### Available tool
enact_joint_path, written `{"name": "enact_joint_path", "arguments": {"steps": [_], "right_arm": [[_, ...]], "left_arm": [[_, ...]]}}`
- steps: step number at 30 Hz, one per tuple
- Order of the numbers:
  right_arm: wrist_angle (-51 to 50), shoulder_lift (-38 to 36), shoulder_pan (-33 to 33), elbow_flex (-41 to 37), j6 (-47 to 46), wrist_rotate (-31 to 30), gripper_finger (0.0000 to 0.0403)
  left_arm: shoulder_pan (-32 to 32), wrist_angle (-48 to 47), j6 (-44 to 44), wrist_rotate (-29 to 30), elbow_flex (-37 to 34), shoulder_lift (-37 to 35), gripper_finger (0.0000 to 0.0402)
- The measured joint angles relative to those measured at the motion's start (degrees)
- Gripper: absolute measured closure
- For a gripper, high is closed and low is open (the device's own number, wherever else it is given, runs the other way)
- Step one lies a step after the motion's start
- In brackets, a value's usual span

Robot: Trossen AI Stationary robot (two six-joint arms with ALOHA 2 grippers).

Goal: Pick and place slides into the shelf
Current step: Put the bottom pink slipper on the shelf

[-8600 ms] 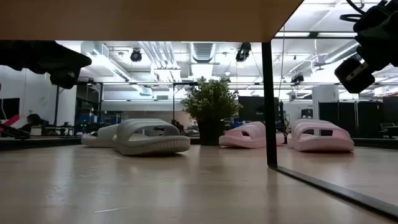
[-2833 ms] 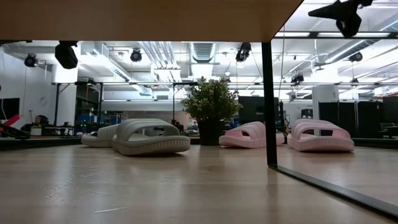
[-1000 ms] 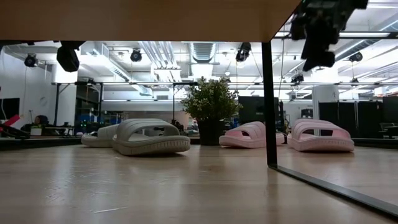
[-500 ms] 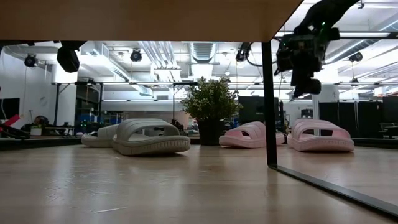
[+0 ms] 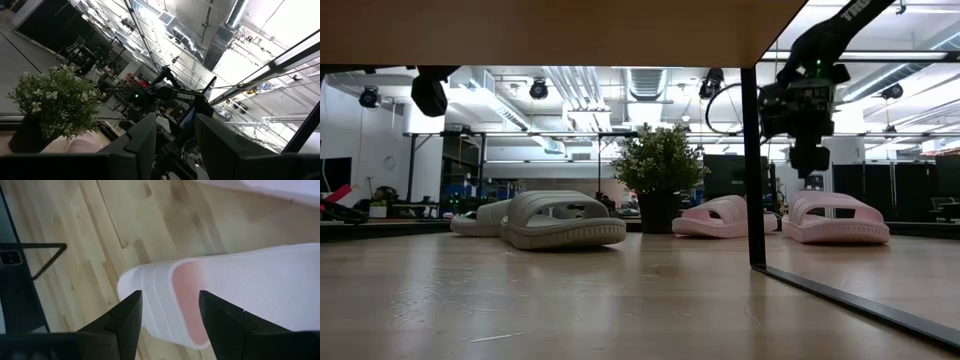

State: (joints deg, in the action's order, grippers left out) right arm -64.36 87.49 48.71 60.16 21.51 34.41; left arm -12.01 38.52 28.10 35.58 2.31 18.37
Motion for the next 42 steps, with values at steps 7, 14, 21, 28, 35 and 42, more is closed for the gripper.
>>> {"name": "enact_joint_path", "arguments": {"steps": [7,14,21,28,35,42], "right_arm": [[-0.1,4.1,0.0,-0.1,2.4,0.0,0.0216],[-1.5,7.4,0.0,-1.1,5.8,0.0,0.0216],[-1.8,8.0,-0.1,-3.1,8.1,0.5,0.0216],[-1.6,8.0,-0.1,-4.4,10.4,0.5,0.0216],[-0.6,8.0,-0.4,-6.1,11.4,0.6,0.0216],[0.1,8.0,-1.9,-7.3,12.2,1.8,0.0216]], "left_arm": [[0.0,0.0,0.0,0.6,0.0,0.0,0.0278],[0.0,0.0,0.0,0.9,0.0,0.0,0.0278],[0.0,0.0,0.0,1.5,0.0,0.0,0.0278],[0.0,-0.1,-1.7,2.5,0.0,0.0,0.0278],[0.0,0.0,-1.7,2.6,0.0,0.0,0.0278],[0.0,0.0,-1.9,2.7,0.0,0.0,0.0278]]}}
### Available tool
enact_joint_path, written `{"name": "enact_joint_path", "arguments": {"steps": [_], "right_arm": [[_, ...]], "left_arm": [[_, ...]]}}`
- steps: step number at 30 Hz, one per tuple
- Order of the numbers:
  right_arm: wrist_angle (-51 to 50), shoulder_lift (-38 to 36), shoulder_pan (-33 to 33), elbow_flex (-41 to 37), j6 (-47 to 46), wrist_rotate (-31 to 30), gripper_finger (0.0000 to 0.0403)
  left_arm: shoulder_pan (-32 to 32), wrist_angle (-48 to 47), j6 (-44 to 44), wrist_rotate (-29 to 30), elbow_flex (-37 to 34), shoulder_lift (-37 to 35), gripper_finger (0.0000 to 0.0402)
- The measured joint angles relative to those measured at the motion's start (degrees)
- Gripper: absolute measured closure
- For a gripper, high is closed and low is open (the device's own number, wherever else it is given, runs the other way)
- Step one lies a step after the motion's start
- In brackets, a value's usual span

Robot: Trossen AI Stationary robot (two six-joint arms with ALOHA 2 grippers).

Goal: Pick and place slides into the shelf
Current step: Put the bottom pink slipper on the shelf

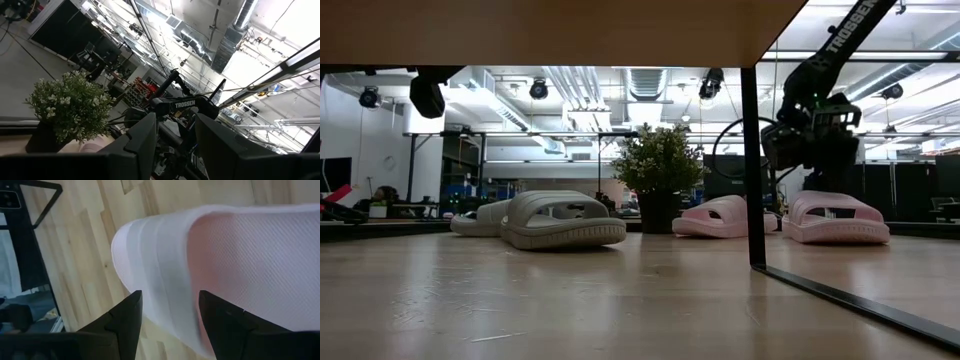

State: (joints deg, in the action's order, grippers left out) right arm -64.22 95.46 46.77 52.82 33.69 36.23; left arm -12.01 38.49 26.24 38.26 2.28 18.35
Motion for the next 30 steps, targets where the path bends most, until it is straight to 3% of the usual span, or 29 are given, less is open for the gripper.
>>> {"name": "enact_joint_path", "arguments": {"steps": [9,30], "right_arm": [[2.2,0.0,-0.5,0.0,-0.7,0.0,0.0225],[1.4,0.0,-0.7,0.0,-1.1,3.4,0.0375]], "left_arm": [[0.0,0.0,0.0,0.0,0.0,0.0,0.0278],[0.0,0.0,0.0,0.0,0.0,0.0,0.0278]]}}
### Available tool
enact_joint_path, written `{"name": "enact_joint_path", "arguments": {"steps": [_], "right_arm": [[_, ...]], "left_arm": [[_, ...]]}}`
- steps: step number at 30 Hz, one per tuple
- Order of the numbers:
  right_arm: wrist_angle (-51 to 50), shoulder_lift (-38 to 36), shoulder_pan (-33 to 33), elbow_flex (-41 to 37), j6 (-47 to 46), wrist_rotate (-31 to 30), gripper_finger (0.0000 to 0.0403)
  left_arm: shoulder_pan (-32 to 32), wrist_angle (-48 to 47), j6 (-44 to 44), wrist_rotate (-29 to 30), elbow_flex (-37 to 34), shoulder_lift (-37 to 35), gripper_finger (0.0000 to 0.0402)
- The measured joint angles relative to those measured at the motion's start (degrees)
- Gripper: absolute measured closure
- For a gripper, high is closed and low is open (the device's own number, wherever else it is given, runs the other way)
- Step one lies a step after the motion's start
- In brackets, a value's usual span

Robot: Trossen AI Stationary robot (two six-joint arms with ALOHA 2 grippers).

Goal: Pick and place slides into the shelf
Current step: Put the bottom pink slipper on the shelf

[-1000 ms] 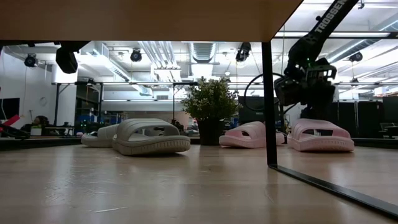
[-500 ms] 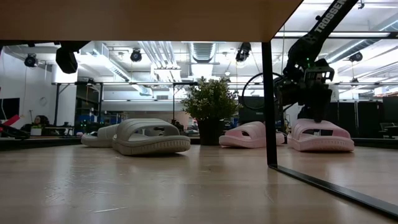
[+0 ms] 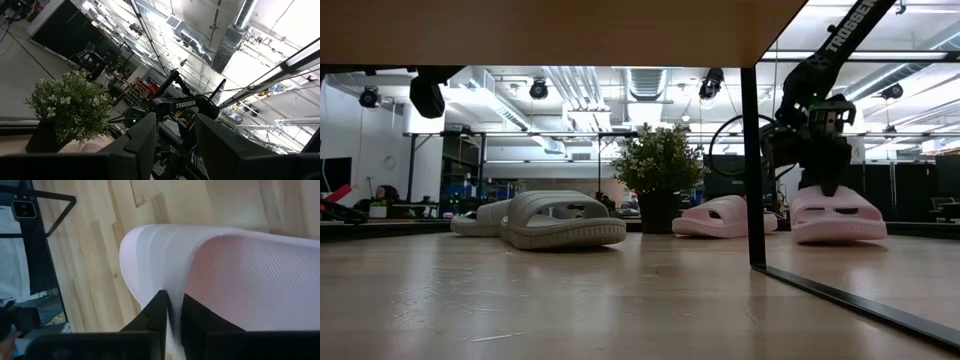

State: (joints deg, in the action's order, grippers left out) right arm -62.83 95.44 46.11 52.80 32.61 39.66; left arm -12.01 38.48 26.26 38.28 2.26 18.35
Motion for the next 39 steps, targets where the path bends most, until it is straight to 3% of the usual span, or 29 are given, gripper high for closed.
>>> {"name": "enact_joint_path", "arguments": {"steps": [21,34,39], "right_arm": [[-3.1,-1.4,0.0,0.0,-2.0,1.6,0.0393],[-4.6,-11.6,0.0,0.2,-6.0,3.0,0.0394],[-4.5,-16.5,-0.1,2.1,-10.0,7.3,0.0394]], "left_arm": [[0.0,0.0,0.0,0.0,0.0,0.0,0.0278],[0.0,0.0,0.0,0.0,0.0,0.0,0.0278],[0.0,0.0,0.0,0.0,0.0,0.0,0.0278]]}}
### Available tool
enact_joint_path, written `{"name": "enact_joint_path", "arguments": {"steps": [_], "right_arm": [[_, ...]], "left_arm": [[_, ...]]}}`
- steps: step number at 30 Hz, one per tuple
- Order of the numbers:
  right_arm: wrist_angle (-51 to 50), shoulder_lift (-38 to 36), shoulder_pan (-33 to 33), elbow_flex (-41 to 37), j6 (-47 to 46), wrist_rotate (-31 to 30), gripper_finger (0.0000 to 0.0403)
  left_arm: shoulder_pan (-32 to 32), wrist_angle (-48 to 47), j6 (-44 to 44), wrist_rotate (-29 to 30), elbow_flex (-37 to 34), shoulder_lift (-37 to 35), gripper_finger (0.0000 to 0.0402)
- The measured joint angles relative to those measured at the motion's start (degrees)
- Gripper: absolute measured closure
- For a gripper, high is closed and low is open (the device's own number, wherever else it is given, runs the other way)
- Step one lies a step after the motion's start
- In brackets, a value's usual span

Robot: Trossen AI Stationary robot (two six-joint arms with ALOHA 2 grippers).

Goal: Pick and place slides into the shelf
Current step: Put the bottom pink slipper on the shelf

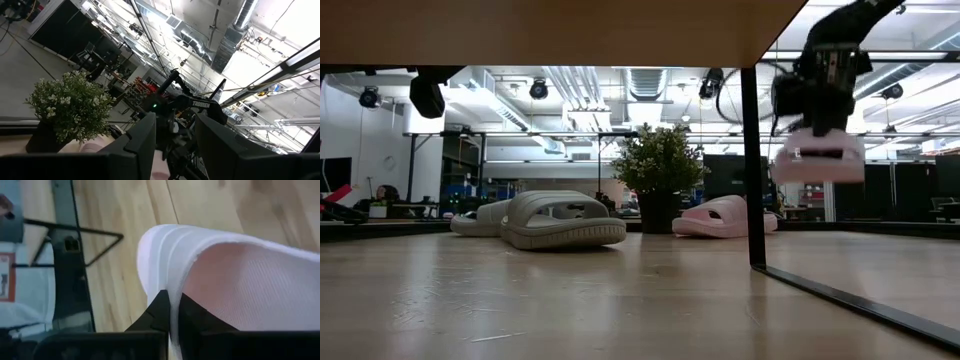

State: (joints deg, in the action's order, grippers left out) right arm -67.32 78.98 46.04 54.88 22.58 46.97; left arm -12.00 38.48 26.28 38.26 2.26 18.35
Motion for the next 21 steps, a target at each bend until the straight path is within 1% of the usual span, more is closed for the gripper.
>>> {"name": "enact_joint_path", "arguments": {"steps": [7,11,21], "right_arm": [[0.0,-5.8,-0.4,4.5,-4.3,0.0,0.0394],[0.0,-8.0,-1.2,7.4,-6.5,0.0,0.0394],[0.5,-8.8,-5.2,15.2,-7.8,0.0,0.0394]], "left_arm": [[0.0,0.0,-0.1,0.0,0.0,0.0,0.0278],[0.0,0.0,-0.1,0.0,0.0,0.0,0.0278],[0.0,-0.5,-0.2,0.0,0.0,0.1,0.0278]]}}
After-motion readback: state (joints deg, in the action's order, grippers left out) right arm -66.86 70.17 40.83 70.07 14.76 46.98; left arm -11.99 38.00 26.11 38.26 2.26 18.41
